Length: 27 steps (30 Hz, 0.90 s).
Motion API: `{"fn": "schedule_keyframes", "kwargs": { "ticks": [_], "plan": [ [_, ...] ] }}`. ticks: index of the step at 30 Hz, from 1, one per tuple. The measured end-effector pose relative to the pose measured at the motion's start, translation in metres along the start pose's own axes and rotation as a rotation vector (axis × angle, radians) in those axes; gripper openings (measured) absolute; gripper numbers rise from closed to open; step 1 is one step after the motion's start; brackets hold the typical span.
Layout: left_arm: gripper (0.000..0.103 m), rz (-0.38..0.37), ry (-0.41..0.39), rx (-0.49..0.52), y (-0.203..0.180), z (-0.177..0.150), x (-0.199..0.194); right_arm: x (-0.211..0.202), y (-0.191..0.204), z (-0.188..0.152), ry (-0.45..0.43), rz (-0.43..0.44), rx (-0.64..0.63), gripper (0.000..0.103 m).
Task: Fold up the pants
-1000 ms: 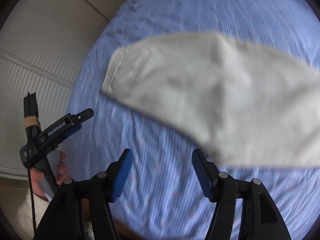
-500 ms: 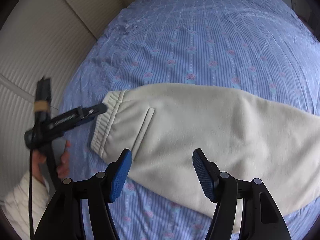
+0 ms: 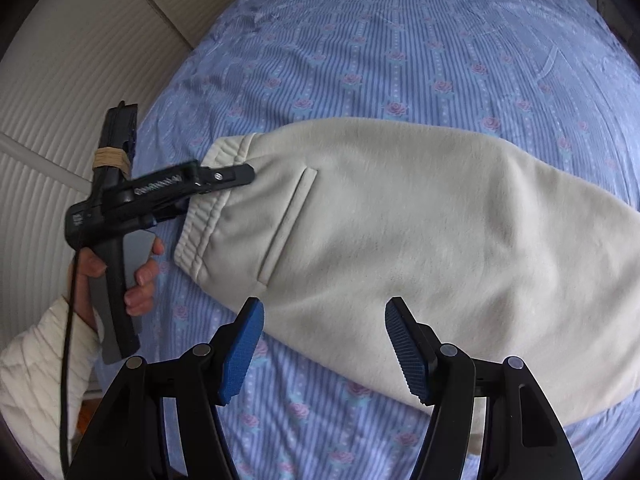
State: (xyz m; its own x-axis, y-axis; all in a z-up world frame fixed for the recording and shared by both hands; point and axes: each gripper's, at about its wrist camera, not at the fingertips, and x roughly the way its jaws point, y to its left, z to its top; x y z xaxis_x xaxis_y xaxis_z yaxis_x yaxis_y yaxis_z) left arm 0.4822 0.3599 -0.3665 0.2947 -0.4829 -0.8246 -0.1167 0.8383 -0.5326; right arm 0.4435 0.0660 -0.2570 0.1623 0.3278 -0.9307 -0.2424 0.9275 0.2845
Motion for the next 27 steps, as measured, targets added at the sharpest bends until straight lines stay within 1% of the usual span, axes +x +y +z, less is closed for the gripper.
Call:
{"fn": "schedule_keyframes", "kwargs": {
  "ticks": [1,2,3,4,5,6,8,9,11,13,15,16,17,18,19,20,21,22,23,25,26,27],
  "plan": [
    [0.069,-0.009,0.012,-0.023,0.002,0.002,0.0,0.0,0.0,0.0,-0.002,-0.006,-0.003,0.065],
    [0.056,-0.022,0.009,-0.051,0.005,0.003,-0.003,0.0,0.001,-0.001,-0.002,-0.014,-0.003,0.065],
    [0.049,-0.055,0.002,-0.081,0.008,0.003,-0.009,0.0,0.001,0.0,-0.001,-0.019,-0.001,0.065],
    [0.037,-0.073,-0.002,-0.094,0.007,0.001,-0.013,0.0,0.001,0.001,-0.003,-0.018,0.002,0.065],
    [0.017,-0.066,-0.017,-0.108,0.006,0.0,-0.02,-0.001,0.001,0.002,-0.009,-0.011,0.005,0.065],
    [0.015,-0.067,-0.035,-0.123,0.005,-0.001,-0.029,-0.003,0.002,0.003,-0.015,-0.002,0.003,0.065],
    [0.013,-0.133,-0.069,-0.165,0.005,-0.005,-0.045,-0.007,0.008,0.005,-0.038,0.006,-0.013,0.065],
    [0.013,-0.14,-0.074,-0.161,0.004,-0.007,-0.048,-0.008,0.01,0.006,-0.046,0.011,-0.023,0.065],
    [0.015,-0.124,-0.048,-0.134,0.003,-0.008,-0.043,-0.01,0.018,0.007,-0.056,0.032,-0.049,0.065],
    [0.019,-0.082,-0.039,-0.158,0.009,-0.004,-0.034,-0.011,0.024,0.007,-0.057,0.041,-0.064,0.065],
    [0.038,-0.048,-0.043,-0.16,0.011,-0.003,-0.025,-0.008,0.027,0.007,-0.046,0.038,-0.07,0.065],
    [0.06,-0.041,-0.028,-0.165,0.011,-0.003,-0.018,-0.007,0.027,0.007,-0.039,0.038,-0.068,0.065],
    [0.067,-0.054,-0.017,-0.166,0.01,-0.002,-0.013,-0.006,0.026,0.007,-0.032,0.04,-0.062,0.065],
    [0.069,-0.067,-0.008,-0.158,0.007,-0.001,-0.008,-0.005,0.025,0.006,-0.029,0.041,-0.058,0.065],
    [0.072,-0.059,-0.002,-0.144,0.002,0.002,-0.003,-0.004,0.023,0.006,-0.026,0.041,-0.052,0.065],
    [0.073,-0.045,0.003,-0.129,-0.001,0.005,0.002,-0.004,0.021,0.005,-0.023,0.041,-0.048,0.065],
    [0.072,-0.032,0.007,-0.12,-0.004,0.005,0.006,-0.003,0.019,0.005,-0.02,0.041,-0.042,0.065],
    [0.064,-0.011,0.004,-0.114,-0.008,0.006,0.009,-0.002,0.018,0.003,-0.017,0.039,-0.035,0.065],
    [0.045,-0.012,0.0,-0.108,-0.012,0.005,0.009,-0.001,0.016,0.003,-0.013,0.039,-0.029,0.065],
    [0.028,-0.038,0.005,-0.12,-0.021,0.008,0.006,-0.002,0.014,0.002,-0.016,0.038,-0.036,0.065],
    [0.024,-0.034,-0.005,-0.112,-0.027,0.008,0.0,-0.004,0.014,0.002,-0.022,0.029,-0.042,0.065],
    [0.023,-0.025,-0.022,-0.084,-0.037,0.008,-0.009,-0.006,0.014,0.001,-0.028,0.027,-0.049,0.065]
  ]
}}
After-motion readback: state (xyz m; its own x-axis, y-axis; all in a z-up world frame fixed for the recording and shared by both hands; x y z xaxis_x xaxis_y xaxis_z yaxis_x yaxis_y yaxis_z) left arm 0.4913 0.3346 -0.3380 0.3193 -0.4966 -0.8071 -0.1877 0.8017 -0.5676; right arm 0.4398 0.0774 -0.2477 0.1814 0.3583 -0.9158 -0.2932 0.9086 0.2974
